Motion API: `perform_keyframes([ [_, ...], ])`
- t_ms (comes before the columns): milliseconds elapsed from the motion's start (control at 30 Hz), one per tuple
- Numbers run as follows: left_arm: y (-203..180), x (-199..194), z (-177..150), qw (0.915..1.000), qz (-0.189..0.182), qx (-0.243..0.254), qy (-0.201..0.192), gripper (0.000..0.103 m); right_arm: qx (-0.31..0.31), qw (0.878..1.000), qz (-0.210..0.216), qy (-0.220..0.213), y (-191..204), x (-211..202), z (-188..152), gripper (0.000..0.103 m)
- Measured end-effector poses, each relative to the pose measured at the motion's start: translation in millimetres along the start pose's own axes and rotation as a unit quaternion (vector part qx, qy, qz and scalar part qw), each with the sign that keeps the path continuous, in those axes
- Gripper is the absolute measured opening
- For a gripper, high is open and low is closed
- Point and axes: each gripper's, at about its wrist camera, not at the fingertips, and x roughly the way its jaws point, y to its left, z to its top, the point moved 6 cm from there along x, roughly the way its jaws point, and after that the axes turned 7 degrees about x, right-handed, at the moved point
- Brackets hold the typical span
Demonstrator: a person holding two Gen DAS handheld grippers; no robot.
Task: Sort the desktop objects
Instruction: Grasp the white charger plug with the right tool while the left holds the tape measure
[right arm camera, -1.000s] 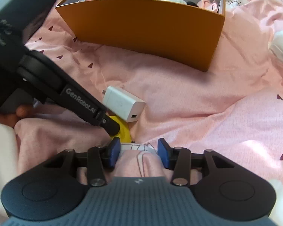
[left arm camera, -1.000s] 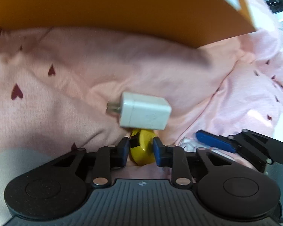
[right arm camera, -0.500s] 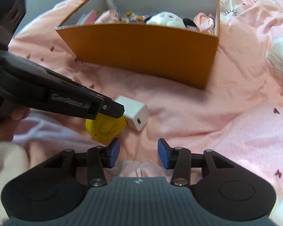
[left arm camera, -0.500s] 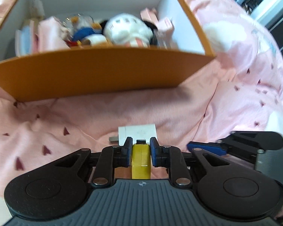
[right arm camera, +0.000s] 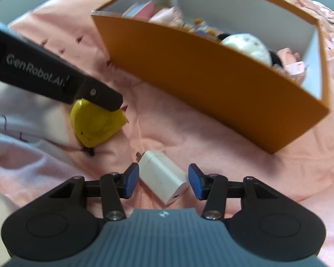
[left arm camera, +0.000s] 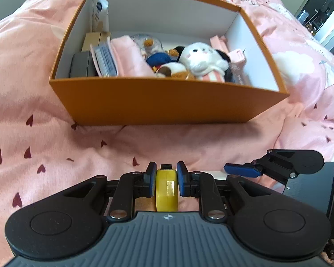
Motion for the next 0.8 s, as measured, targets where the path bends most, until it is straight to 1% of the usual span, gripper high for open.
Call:
perform_keyframes([
  [67,-2.4,4.7,-5.1,0.9999,0.008,0.011,0.004,0.022,-0.010,1.000,-0.014,0.006,1.3,6.0,-4.5,0.053],
  [100,-3.1,6.7,-8.1,0.9998,0.010,0.015,0.006,0.022,-0.011,1.000,-0.013,0.008,2.2,9.1,-5.8,0.053],
  [133,-3.9,8.3,-11.5,0.9998,0.009,0.016,0.010,0.022,-0.011,1.000,-0.012,0.010,2.5,12.0,-7.0,0.056],
  [200,-4.9,11.6,-16.9,0.9998,0.002,0.015,0.016,0.022,-0.007,1.000,-0.018,0.010,2.0,14.6,-7.7,0.056],
  [267,-6.4,14.7,-20.5,0.9996,0.005,0.019,0.021,0.022,-0.009,1.000,-0.022,0.006,3.0,13.5,-7.5,0.056],
  [400,-8.7,20.1,-22.8,0.9995,0.003,0.020,0.026,0.022,-0.003,1.000,-0.018,0.004,3.7,11.6,-8.7,0.053],
  [500,-7.6,17.0,-22.9,0.9997,-0.001,0.011,0.020,0.022,0.024,1.000,-0.002,-0.002,-2.7,7.1,-10.3,0.048],
  [633,-5.8,15.4,-23.5,0.9999,-0.004,0.004,0.015,0.022,0.084,0.996,0.019,-0.013,-19.0,-3.1,-12.2,0.040],
  [700,-5.6,13.9,-22.2,0.9999,-0.006,0.001,0.010,0.022,0.101,0.994,0.020,-0.023,-23.5,-7.6,-13.5,0.038],
  [800,-5.8,11.8,-18.5,0.9999,-0.011,-0.001,0.002,0.022,0.113,0.993,0.010,-0.040,-25.5,-18.1,-10.2,0.037],
])
